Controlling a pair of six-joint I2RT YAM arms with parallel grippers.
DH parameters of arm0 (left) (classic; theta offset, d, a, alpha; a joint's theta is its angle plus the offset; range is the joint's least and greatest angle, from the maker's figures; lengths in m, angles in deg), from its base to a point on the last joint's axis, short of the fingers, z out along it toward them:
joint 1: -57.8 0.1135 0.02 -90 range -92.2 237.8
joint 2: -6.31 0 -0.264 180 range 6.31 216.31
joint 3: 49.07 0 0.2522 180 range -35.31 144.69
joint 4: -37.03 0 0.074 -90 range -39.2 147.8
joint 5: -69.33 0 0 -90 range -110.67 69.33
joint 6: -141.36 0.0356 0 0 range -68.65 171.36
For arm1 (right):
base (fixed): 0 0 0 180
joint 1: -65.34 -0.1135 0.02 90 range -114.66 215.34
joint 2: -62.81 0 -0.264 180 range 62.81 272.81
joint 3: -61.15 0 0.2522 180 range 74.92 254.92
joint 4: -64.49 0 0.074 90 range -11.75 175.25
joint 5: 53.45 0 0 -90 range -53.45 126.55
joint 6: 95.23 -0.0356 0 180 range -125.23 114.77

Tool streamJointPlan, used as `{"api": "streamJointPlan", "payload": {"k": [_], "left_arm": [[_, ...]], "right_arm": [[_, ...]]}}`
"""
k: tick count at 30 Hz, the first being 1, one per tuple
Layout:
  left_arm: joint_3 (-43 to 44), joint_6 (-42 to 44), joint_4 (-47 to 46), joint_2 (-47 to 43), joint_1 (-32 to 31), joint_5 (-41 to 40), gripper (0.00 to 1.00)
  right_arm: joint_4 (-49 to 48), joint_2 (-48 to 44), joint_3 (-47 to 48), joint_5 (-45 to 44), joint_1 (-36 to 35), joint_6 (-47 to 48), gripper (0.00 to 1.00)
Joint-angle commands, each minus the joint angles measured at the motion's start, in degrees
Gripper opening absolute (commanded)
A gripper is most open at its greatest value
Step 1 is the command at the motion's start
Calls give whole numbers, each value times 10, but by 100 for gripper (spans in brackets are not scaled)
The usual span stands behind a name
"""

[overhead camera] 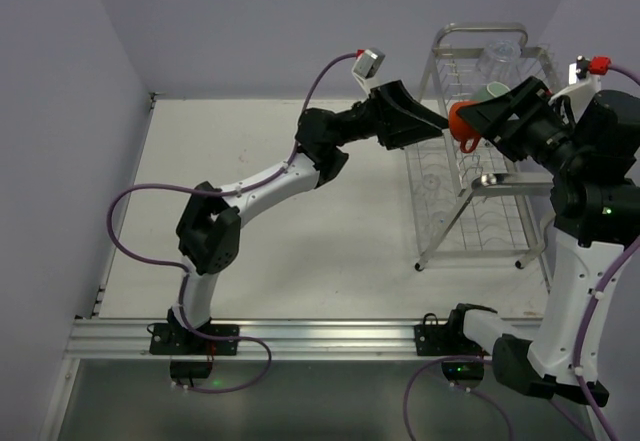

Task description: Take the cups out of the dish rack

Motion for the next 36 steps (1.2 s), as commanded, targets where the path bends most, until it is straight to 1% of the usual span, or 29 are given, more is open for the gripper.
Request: {"api": "streamJointPlan", "payload": {"k": [1, 11, 12, 14, 21, 25, 30, 31, 33, 34, 36], "left_arm": [[25, -7, -35, -2, -9, -24, 65], [34, -23, -54, 10, -24, -39, 64], [34, -24, -54, 12, -25, -40, 63], [31, -29, -61, 13, -27, -44, 58], [21, -35, -69, 15, -33, -49, 55], [22, -34, -67, 17, -34, -56, 52], [28, -30, -54, 20, -38, -63, 45], [28, -30, -50, 21, -38, -65, 41], [28, -27, -46, 22, -40, -68, 38], [29, -26, -39, 23, -40, -68, 32], [30, -23, -33, 25, -40, -68, 28]], "right_arm": [[-40, -9, -8, 35, 3, -21, 0], [-82, -26, -48, 54, 3, -39, 0], [-84, -29, -50, 53, 3, -44, 0], [-87, -31, -54, 50, 3, -46, 0], [-108, -39, -70, 62, 3, -62, 0], [-122, -45, -87, 70, 3, -69, 0], [-128, -52, -97, 73, 3, -75, 0], [-128, -52, -96, 75, 3, -75, 0], [-128, -52, -94, 77, 4, -76, 0], [-128, -53, -94, 77, 3, -76, 0], [-130, -53, -94, 79, 3, -77, 0]]}}
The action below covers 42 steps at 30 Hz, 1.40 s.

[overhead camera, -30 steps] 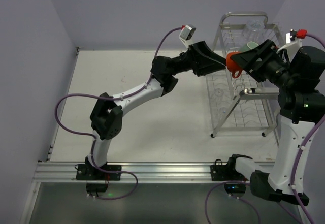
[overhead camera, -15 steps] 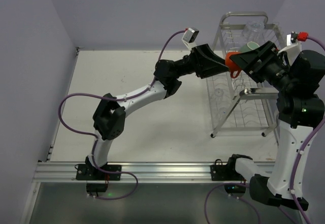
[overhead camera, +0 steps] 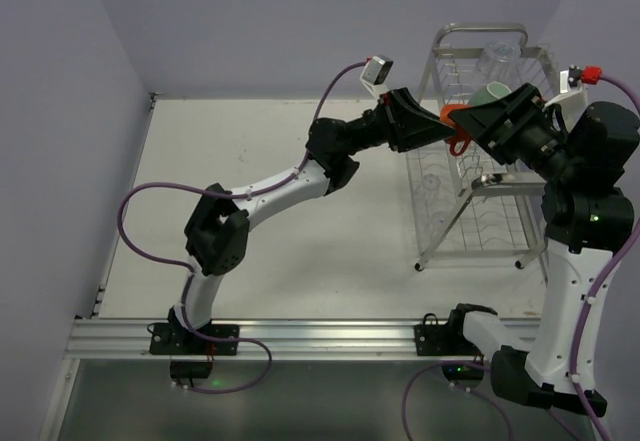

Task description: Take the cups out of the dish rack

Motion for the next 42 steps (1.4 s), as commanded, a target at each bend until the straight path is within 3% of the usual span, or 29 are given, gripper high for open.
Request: {"api": "streamJointPlan", "payload": {"k": [1, 6, 8, 10, 12, 15, 16, 19, 29, 32, 34, 35, 36, 38, 39, 42], "left_arm": [[20, 7, -1, 5, -8, -9, 27], [22, 8, 12, 7, -9, -4, 0], [14, 13, 21, 3, -9, 0, 0], [-7, 26, 31, -13, -8, 0, 0], [-17, 51, 56, -34, -7, 3, 0], [-44, 74, 89, -59, 2, 12, 0], [-51, 75, 90, -65, 6, 14, 0], [-87, 73, 82, -87, 19, 27, 0], [-229, 85, 80, -239, 121, 79, 0], [-258, 147, 169, -305, 169, 92, 0], [-253, 206, 333, -337, 195, 95, 0], [-231, 290, 417, -361, 221, 87, 0], [-213, 337, 596, -370, 233, 45, 0], [-176, 462, 768, -377, 267, -19, 0], [-139, 498, 900, -376, 274, -114, 0], [-105, 582, 1062, -356, 294, -306, 0]], "right_arm": [[-37, -9, 5, 25, 3, -16, 0], [-37, -8, 6, 27, 3, -12, 0], [-37, -7, 9, 30, 3, -8, 3], [-37, -5, 14, 32, 3, -3, 18], [-37, -3, 20, 33, 3, 2, 41], [-36, 3, 36, 35, 3, 13, 62], [-36, 5, 43, 34, 3, 14, 75], [-36, 15, 58, 35, 3, 17, 95], [4, 38, 110, -30, 4, 75, 99], [33, 51, 133, -65, 4, 104, 99], [57, 59, 150, -101, 4, 124, 99], [64, 62, 154, -114, 4, 131, 99], [70, 64, 162, -125, 4, 138, 99], [86, 71, 172, -158, 4, 159, 99], [93, 74, 190, -169, 4, 166, 99], [122, 91, 234, -198, 4, 192, 99]]}}
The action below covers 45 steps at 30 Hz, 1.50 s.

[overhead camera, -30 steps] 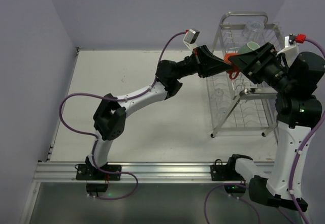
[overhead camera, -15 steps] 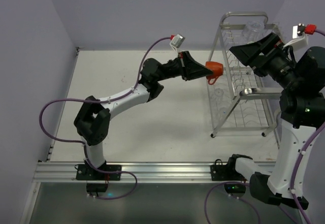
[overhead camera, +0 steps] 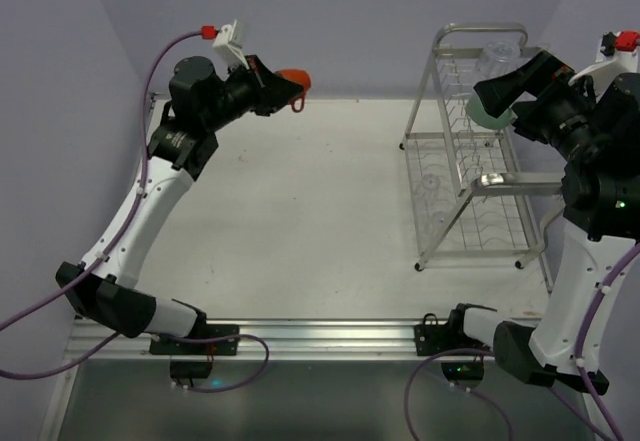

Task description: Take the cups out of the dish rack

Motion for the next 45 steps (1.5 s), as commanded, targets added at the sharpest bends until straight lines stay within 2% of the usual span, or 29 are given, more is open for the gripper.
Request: {"api": "streamJointPlan", "payload": {"k": [1, 3, 9, 19, 23, 31, 45], "left_arm": [[33, 175, 357, 30, 23, -249, 0], [18, 205, 400, 51, 41, -311, 0], [-37, 220, 406, 81, 83, -343, 0], [-25, 222, 448, 211, 89, -388, 0], [-7, 217, 467, 248, 91, -406, 0], [44, 212, 476, 307, 101, -392, 0], [47, 226, 450, 371, 127, -351, 0]], "right_arm": [[42, 14, 61, -66, 1, 53, 99], [47, 20, 74, -80, 1, 59, 99], [47, 34, 71, -84, 0, 67, 99], [96, 68, 116, -96, 0, 132, 99], [91, 65, 95, -95, -1, 151, 99], [91, 70, 102, -85, -1, 156, 99], [95, 83, 121, -96, -1, 163, 99]]}}
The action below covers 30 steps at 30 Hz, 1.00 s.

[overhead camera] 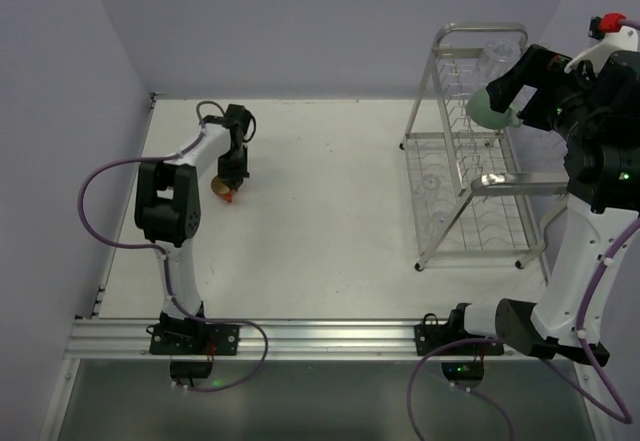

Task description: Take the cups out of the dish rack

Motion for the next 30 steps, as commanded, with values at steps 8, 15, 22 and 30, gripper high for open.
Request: {"api": "streamJointPlan", "payload": {"k": [8, 15, 22, 30], "left_arm": [[16, 13, -14, 1, 20, 11, 12], [16, 6, -16, -9, 20, 6, 33], [34, -11, -8, -59, 20, 3, 49], [131, -18, 13, -144, 14, 20, 54]], "right_arm": [[13, 11, 32, -1, -1, 14, 99], [12, 13, 18, -3, -1, 16, 99], [9, 13, -4, -35, -1, 22, 99], [3, 28, -16, -84, 0, 33, 99]]}}
